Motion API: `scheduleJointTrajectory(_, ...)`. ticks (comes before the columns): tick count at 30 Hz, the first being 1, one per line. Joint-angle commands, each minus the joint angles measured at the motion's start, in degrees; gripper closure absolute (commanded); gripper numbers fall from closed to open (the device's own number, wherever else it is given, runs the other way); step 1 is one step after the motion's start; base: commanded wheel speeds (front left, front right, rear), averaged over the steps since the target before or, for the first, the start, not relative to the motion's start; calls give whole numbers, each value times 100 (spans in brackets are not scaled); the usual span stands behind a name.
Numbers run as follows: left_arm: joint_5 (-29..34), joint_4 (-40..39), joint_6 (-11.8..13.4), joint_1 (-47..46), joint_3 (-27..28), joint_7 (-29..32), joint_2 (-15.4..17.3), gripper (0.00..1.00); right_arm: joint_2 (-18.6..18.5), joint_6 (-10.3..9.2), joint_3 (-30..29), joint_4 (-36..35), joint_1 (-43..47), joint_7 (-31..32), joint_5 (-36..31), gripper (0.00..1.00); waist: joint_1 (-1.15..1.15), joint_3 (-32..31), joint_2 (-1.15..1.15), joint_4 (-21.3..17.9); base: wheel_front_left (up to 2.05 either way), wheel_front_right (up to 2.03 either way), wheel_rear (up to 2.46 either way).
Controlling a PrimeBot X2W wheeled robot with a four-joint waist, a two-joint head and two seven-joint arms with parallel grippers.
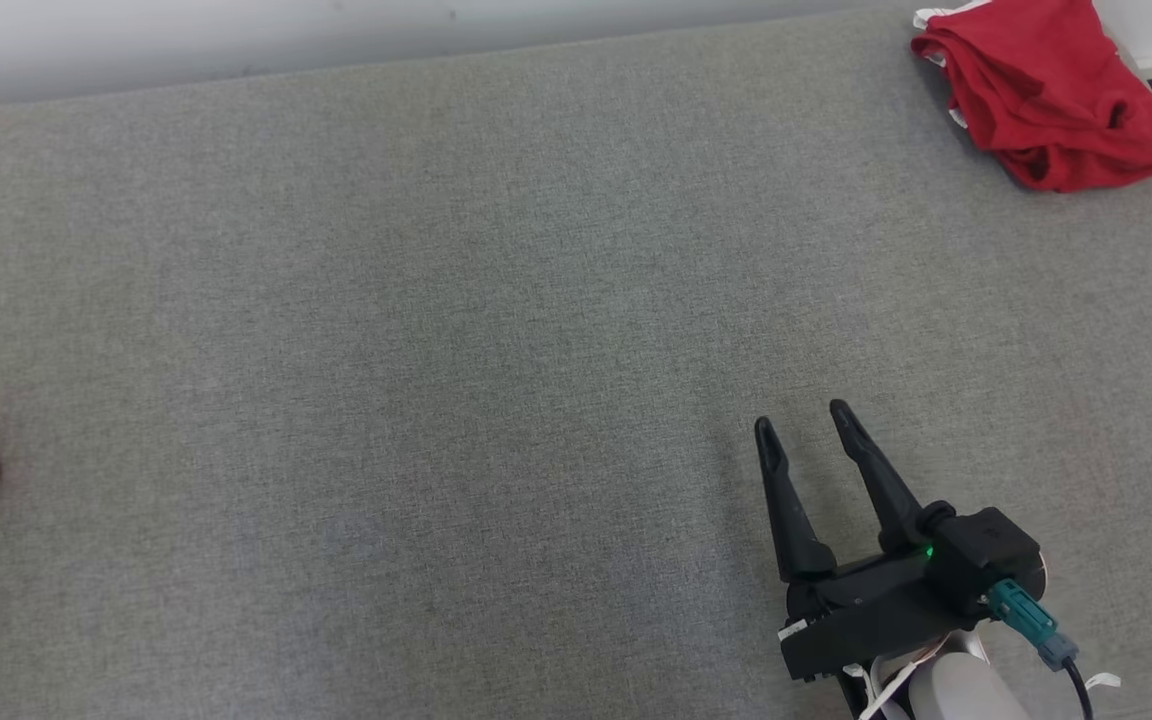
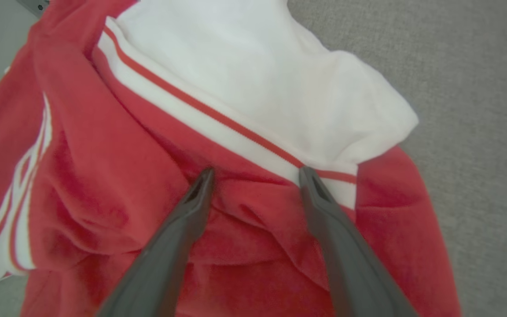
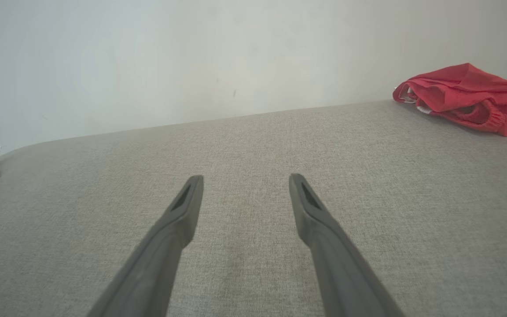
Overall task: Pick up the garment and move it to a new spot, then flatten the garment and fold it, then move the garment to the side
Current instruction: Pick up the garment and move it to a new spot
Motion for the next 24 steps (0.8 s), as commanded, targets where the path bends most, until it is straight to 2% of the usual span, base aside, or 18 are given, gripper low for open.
scheduleJointTrajectory(1, 73, 142, 1, 145, -60, -12, -36, 100, 3, -14, 16, -1, 20, 5, -21, 0, 0, -53, 0, 40, 0, 0, 0)
scheduleJointTrajectory(6, 105, -68, -138, -55, -70, -628, -15, 100, 3, -14, 0, 20, 97, 52, 5, 0, 0, -179, 0, 144, 0, 0, 0)
scheduleJointTrajectory(10, 7, -326, -365, -358, 19, -1309, -74, 100, 2, -14, -65, 20, 141, 51, -24, 0, 0, -326, 0, 267, 0, 0, 0)
scheduleJointTrajectory(13, 152, -648, -500, -569, -109, -1720, -121, 100, 1, -14, -128, 38, 168, 67, -38, 0, 0, -486, 0, 358, 0, 0, 0)
scheduleJointTrajectory(18, 183, -1299, -718, -847, -263, -1975, -308, 100, 1, -14, -203, 54, 250, 96, -42, 0, 0, -669, 0, 420, 0, 0, 0)
scheduleJointTrajectory(24, 284, -2790, -824, -1100, -645, -1835, -678, 100, 0, -14, -309, 45, 281, 78, -24, 0, 0, -802, 0, 299, 0, 0, 0)
